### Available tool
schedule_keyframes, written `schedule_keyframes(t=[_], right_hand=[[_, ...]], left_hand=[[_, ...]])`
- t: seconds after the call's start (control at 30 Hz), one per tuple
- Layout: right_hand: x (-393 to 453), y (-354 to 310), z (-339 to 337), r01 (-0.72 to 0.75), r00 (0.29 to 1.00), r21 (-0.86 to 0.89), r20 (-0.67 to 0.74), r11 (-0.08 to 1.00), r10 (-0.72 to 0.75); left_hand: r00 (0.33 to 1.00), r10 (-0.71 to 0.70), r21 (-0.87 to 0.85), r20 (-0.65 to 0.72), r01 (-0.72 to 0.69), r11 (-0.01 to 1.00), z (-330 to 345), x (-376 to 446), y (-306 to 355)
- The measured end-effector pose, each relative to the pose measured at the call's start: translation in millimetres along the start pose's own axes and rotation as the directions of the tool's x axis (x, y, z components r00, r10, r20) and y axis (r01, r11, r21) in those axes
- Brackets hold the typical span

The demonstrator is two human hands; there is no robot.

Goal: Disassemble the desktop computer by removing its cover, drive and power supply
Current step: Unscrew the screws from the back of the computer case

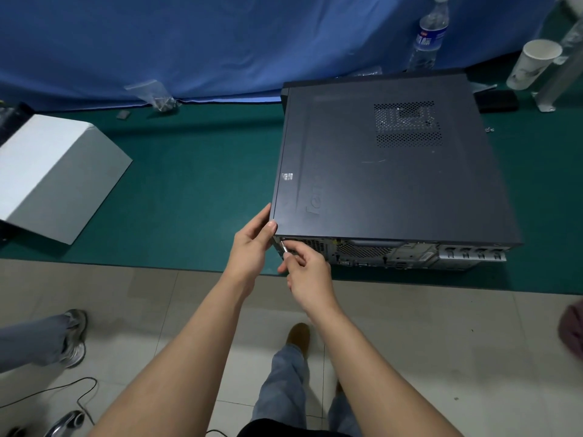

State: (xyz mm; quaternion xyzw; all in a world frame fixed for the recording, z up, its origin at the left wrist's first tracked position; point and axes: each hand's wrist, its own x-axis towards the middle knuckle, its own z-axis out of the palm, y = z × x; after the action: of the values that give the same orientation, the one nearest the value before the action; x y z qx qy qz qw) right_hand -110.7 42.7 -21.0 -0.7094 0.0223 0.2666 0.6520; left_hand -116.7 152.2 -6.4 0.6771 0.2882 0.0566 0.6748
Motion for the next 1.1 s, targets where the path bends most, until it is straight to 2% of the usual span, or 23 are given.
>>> schedule_keyframes(t=[0.13,0.43,0.67,1.1], right_hand=[[-1,-2,1,0.008,1.000,0.008,0.003,1.000,-0.008],[-5,-9,2,-0.104,0.993,0.219,0.080,0.970,0.089],[-6,-11,0,-0.146,0.987,0.233,0.105,0.962,0.124],[-9,-19,3,-0.279,0.960,0.404,0.137,0.871,0.245]], left_hand=[[1.000,0.001,-0.001,0.002,-0.001,1.000,0,0,0],[1.000,0.007,0.006,0.016,-0.007,1.000,-2,0,0],[1.000,0.010,-0.006,0.020,-0.010,1.000,-1,0,1],[1.000,0.005,0.015,0.023,-0.005,1.000,-2,0,0]])
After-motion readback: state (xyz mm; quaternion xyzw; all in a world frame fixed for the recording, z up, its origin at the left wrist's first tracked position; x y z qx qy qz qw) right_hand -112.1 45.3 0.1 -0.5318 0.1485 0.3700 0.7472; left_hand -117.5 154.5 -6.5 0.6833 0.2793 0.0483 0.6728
